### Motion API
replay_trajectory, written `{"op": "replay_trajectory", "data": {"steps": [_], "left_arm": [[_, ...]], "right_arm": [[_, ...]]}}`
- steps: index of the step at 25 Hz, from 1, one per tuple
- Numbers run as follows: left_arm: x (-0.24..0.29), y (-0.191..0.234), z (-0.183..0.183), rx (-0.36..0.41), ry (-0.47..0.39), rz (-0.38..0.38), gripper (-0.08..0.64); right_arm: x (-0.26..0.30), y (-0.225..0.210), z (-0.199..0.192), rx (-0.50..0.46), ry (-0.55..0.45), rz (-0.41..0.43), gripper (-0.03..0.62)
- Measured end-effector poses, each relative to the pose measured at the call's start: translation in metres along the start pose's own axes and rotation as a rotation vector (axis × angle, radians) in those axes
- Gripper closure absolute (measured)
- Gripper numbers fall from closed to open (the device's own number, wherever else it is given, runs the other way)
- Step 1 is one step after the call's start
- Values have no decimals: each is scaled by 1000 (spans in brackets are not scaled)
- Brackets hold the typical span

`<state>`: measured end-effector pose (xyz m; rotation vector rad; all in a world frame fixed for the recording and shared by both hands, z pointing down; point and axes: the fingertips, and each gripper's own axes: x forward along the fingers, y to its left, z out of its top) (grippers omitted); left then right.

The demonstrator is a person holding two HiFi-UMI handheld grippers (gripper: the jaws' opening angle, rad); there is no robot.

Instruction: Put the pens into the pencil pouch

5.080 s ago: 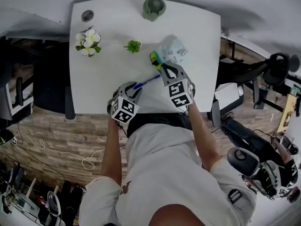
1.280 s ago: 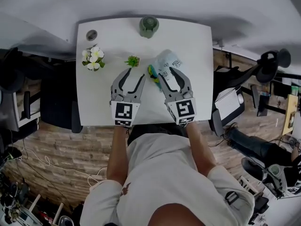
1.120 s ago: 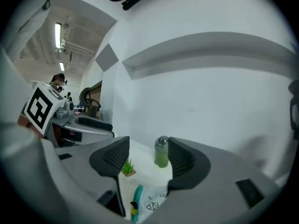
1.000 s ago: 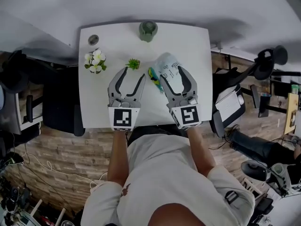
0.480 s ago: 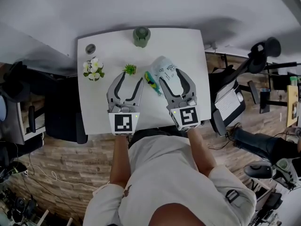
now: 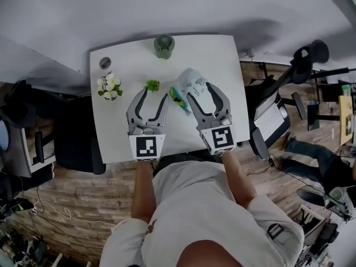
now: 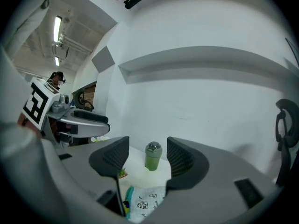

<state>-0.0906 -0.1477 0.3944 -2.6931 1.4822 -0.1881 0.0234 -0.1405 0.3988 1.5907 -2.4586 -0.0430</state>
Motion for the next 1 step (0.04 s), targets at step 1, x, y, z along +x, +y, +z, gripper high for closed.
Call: {"op": "replay_trajectory", "data": {"steps": [1], "left_arm": [[1, 1, -1, 0, -1, -1, 334]], "right_arm": [[1, 0, -2, 1, 7, -3, 342]]}}
